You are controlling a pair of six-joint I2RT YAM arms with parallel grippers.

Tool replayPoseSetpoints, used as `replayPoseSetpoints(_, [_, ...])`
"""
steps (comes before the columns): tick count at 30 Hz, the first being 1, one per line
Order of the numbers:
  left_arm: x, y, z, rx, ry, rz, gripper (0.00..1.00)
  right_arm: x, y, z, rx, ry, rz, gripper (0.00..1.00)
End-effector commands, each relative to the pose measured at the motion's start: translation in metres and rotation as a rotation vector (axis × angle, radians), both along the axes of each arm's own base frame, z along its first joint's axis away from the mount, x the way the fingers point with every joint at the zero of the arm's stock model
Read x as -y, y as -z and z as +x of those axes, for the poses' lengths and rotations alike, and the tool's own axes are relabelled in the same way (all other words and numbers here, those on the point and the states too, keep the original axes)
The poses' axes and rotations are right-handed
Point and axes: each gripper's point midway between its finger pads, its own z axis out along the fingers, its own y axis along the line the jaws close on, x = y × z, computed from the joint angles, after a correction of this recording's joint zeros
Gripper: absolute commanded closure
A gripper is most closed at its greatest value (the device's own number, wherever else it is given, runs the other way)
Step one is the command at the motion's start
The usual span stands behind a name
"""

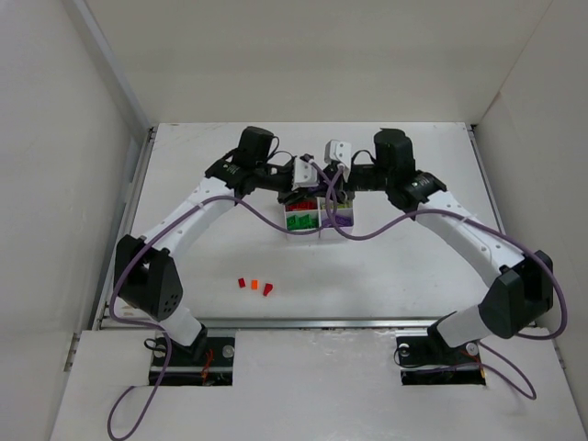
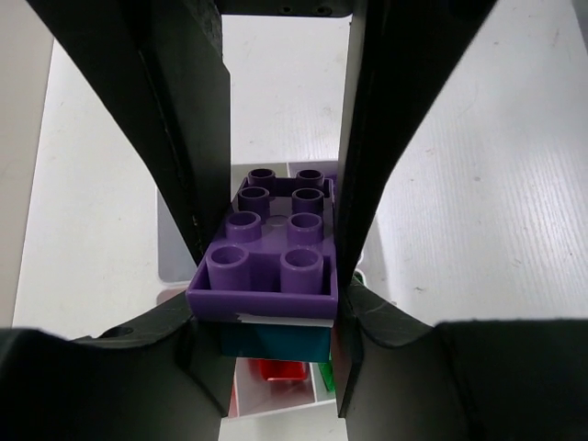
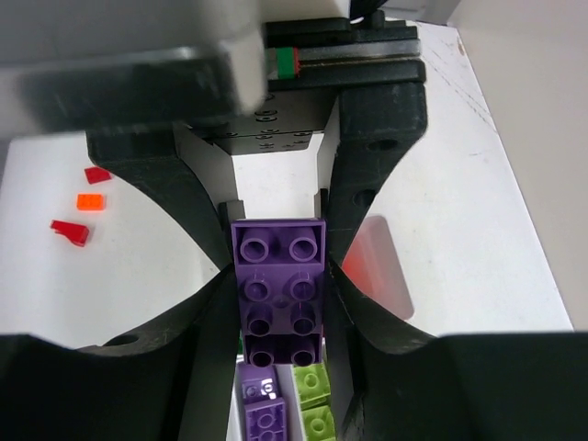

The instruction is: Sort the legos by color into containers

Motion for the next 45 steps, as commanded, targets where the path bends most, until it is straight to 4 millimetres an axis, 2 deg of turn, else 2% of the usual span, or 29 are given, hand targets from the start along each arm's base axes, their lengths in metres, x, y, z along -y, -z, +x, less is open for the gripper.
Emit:
replayPoseSetpoints(1, [-0.017,-0.001,-0.003,0.038,-0.05,0.033,1.0,0.036,-0.017,0.014,0.054,0.132,0.019,1.0])
replayPoseSetpoints(2, [-0.02,0.005,-0.003,0.031,-0.062,0.048,1.0,0.045,-0.024,0.014,0.072,0.16,0.023,1.0])
replayPoseSetpoints(6, [-0.039,0.028,0.006,0.0,-0.155,0.11,1.0,0.071,-0.022,0.016,0.085,0.243,0.014,1.0])
replayPoseSetpoints(13, [-0.045,0.045,0.005,-0.052,-0.195,0.128,1.0,0.074,-0.007,0.013,0.052,0.258,-0.001,1.0])
replayPoseSetpoints(18, [-0.05,0.045,0.016,-0.046,-0.275,0.124,1.0,0.083,0.031,0.022,-0.007,0.318,-0.075,1.0])
replayPoseSetpoints(19, [-0.05,0.047,0.017,-0.05,-0.289,0.123,1.0,0.085,0.053,0.025,-0.055,0.322,-0.122,1.0])
replayPoseSetpoints(21, [-0.049,0.038,0.024,-0.026,-0.316,0.1,1.0,0.081,0.072,0.026,-0.084,0.32,-0.178,1.0])
replayPoseSetpoints(24, [-0.052,0.04,0.028,-0.029,-0.349,0.101,1.0,0.065,0.1,0.023,-0.084,0.289,-0.275,1.0])
replayPoseSetpoints(28, [-0.053,0.041,0.029,-0.026,-0.357,0.106,1.0,0.057,0.117,0.023,-0.071,0.286,-0.339,0.98])
replayPoseSetpoints(30, [-0.052,0.039,0.03,-0.019,-0.357,0.1,1.0,0.052,0.125,0.024,-0.084,0.273,-0.352,0.94])
replayPoseSetpoints(33, [-0.053,0.04,0.031,-0.024,-0.369,0.102,1.0,0.057,0.13,0.029,-0.081,0.308,-0.378,0.77])
replayPoseSetpoints(36, [-0.053,0.04,0.031,-0.024,-0.369,0.102,1.0,0.062,0.137,0.03,-0.081,0.327,-0.395,0.69])
replayPoseSetpoints(41, [-0.052,0.038,0.032,-0.016,-0.369,0.097,1.0,0.061,0.139,0.028,-0.065,0.315,-0.415,0.47])
replayPoseSetpoints(45, [-0.052,0.036,0.034,-0.009,-0.369,0.091,1.0,0.064,0.146,0.025,-0.075,0.301,-0.444,0.4])
